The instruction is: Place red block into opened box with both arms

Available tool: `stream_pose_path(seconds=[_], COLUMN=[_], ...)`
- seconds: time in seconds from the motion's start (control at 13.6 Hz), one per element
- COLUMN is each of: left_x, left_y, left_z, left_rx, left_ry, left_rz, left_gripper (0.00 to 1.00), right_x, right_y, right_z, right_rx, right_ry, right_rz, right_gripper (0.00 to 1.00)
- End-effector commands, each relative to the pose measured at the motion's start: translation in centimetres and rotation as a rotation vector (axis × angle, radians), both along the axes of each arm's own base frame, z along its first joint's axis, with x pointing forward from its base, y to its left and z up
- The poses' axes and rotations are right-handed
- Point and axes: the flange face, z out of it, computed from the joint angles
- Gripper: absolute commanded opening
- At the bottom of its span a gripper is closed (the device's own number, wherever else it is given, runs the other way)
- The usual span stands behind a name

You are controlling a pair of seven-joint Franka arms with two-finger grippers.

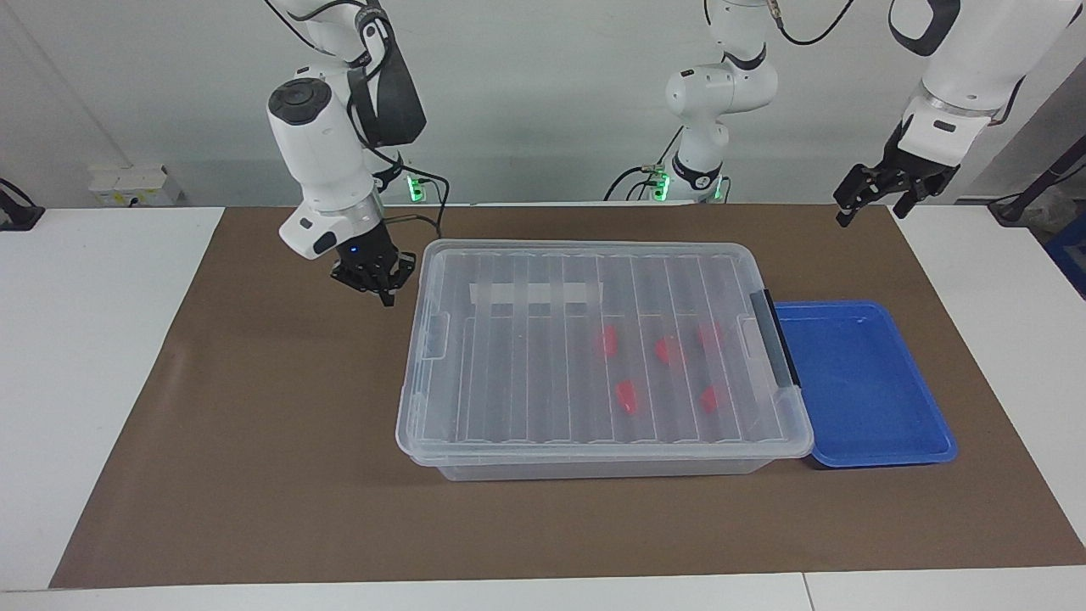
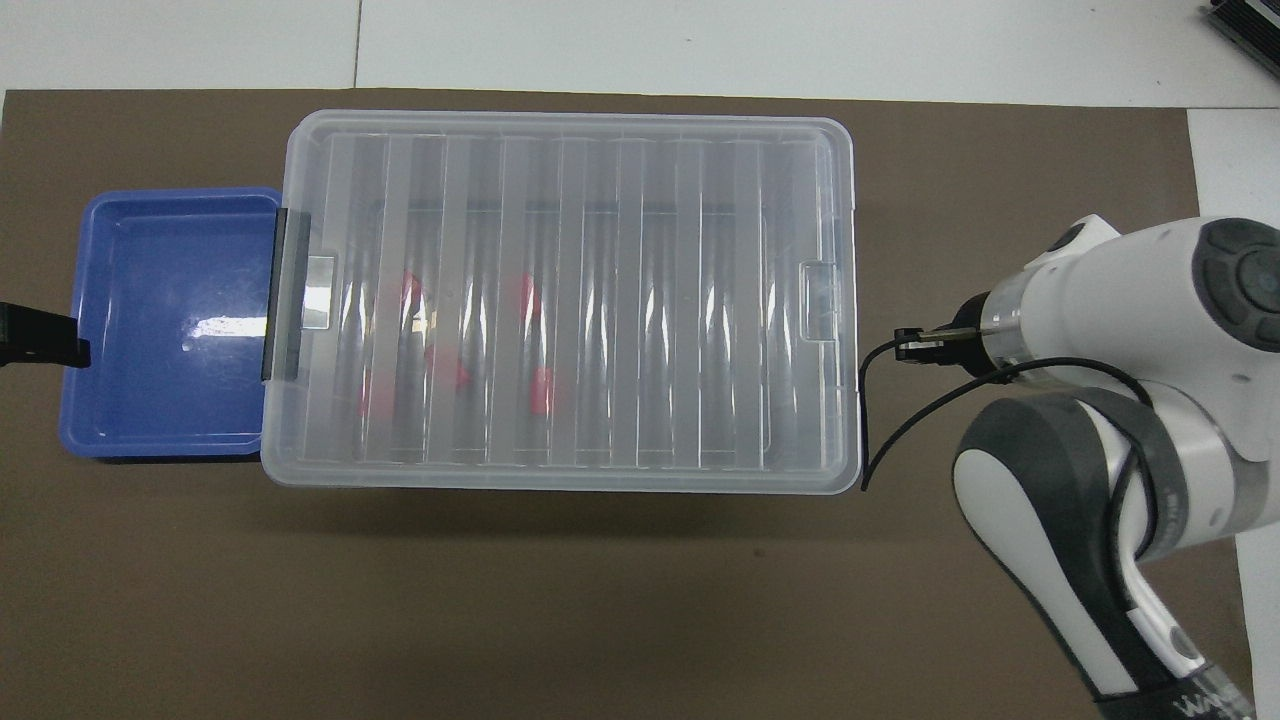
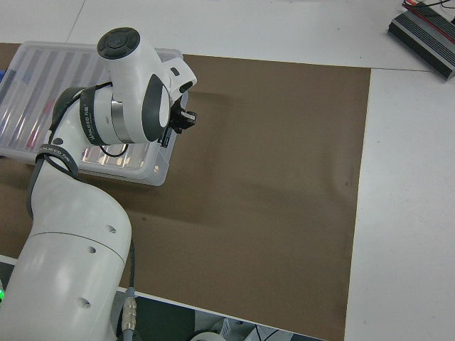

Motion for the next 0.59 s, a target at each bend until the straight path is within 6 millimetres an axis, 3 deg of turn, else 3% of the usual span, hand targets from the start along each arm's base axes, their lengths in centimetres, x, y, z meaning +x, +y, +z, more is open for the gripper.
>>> stream_pose_path(seconds=[0.0,0.29,0.51], left_x=[-0.7,-0.7,-0.7], left_y=[0.0,0.1,0.1], left_z=[-0.2,-0.3,-0.2], left_rx=[-0.009,-0.010,-0.011], left_ry=[-0.017,-0.016,-0.018], left_rz=[-0.001,-0.001,-0.001], left_gripper=[1.00,1.00,1.00], right_x=[-0.2,0.7,1.2], right_y=[-3.0,-4.2,-4.3], right_z=[0.9,4.5,7.6], right_rx=[-0.002,-0.106,-0.060], right_ry=[0.002,0.002,-0.032], right_rz=[-0.104,-0.104,-0.146], right_gripper=[0.99,1.00,1.00])
